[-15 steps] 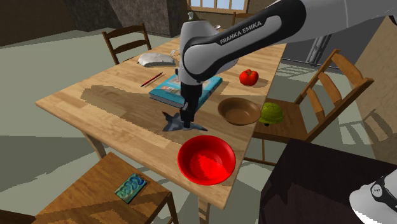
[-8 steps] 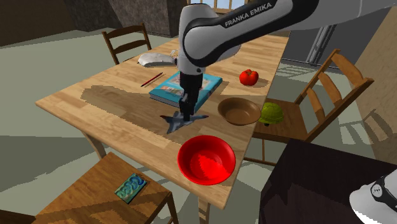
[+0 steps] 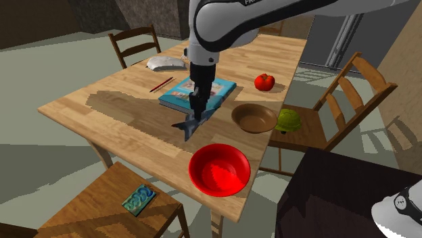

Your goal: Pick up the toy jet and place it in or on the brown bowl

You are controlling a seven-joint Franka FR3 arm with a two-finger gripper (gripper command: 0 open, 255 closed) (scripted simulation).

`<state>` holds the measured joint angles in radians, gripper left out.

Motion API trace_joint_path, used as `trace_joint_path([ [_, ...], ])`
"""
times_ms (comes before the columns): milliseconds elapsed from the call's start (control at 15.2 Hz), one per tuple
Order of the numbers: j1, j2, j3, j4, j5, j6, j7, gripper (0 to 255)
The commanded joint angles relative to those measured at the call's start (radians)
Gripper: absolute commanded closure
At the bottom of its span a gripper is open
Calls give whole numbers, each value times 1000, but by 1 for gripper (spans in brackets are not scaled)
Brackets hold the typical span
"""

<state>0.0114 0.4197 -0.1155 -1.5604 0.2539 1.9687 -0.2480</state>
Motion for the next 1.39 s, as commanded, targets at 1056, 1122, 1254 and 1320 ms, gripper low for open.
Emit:
trace_joint_path([
  [1056, -82, -376, -78, -438, -41, 34, -163, 255],
  [1122, -90, -402, -86, -469, -47, 38, -178, 255],
  [1254, -107, -451, -103, -527, -59, 42, -208, 255],
  [1320, -116, -475, -112, -554, -66, 44, -223, 255],
])
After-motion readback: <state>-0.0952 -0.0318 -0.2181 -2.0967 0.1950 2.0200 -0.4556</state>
